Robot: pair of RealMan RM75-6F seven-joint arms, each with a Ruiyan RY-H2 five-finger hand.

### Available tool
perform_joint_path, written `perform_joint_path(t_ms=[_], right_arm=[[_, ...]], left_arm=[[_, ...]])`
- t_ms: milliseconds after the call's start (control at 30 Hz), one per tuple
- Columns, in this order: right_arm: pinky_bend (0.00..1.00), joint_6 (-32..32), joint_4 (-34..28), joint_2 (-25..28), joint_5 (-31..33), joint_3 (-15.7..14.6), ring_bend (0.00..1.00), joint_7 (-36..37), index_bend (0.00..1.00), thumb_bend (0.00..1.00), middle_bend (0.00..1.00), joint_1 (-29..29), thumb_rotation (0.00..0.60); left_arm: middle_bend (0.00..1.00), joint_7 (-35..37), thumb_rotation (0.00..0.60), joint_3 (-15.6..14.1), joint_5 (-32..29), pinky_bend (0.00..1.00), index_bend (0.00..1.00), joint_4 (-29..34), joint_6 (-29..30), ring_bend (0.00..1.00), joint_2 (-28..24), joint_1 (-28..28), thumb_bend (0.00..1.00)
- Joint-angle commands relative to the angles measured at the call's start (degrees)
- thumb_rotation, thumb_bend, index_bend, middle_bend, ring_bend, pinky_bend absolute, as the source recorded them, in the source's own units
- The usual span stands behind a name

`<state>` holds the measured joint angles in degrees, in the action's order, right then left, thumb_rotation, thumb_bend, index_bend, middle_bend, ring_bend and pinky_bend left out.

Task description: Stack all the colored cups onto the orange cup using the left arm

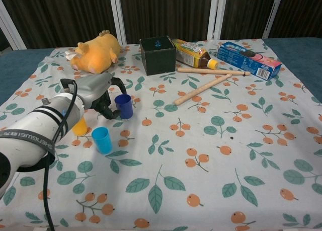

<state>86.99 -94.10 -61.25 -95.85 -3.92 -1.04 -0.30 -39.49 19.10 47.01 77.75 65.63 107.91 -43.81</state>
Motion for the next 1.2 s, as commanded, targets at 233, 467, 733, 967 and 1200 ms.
perform_joint_path(t_ms=[233, 467, 733, 967, 1200], right_arm=[[0.00, 0.3, 0.0, 0.1, 0.0, 0.1, 0.00, 0.3, 0.00, 0.11, 0.00, -0.1, 0.600], [0.00, 0.5, 0.0, 0.2, 0.0, 0.1, 0.00, 0.6, 0.00, 0.11, 0.00, -0.2, 0.600], [0.00, 0.5, 0.1, 0.1, 0.1, 0.2, 0.00, 0.5, 0.00, 0.11, 0.00, -0.2, 0.600], [0.00, 0.4, 0.0, 0.1, 0.2, 0.3, 0.00, 0.5, 0.00, 0.11, 0.00, -0.2, 0.600], [0.00, 0.3, 0.0, 0.0, 0.2, 0.3, 0.00, 0.1, 0.00, 0.11, 0.00, -0.2, 0.600]], left_arm=[[1.00, 3.0, 0.600, 0.2, 0.0, 1.00, 0.37, -2.4, -1.2, 1.00, 0.7, -0.6, 0.34], [1.00, 6.3, 0.600, 0.4, 1.1, 1.00, 0.42, -4.3, -1.5, 1.00, 1.3, -0.7, 0.34], [1.00, 9.2, 0.600, 1.1, 2.9, 1.00, 0.51, -3.3, -0.5, 1.00, 0.3, -0.3, 0.35], [1.00, 9.5, 0.600, 4.5, 4.2, 1.00, 0.52, 2.5, 2.4, 1.00, -6.1, 0.4, 0.35], [1.00, 7.8, 0.600, 4.4, 2.4, 1.00, 0.53, -0.6, 2.1, 1.00, -9.4, 0.7, 0.35]])
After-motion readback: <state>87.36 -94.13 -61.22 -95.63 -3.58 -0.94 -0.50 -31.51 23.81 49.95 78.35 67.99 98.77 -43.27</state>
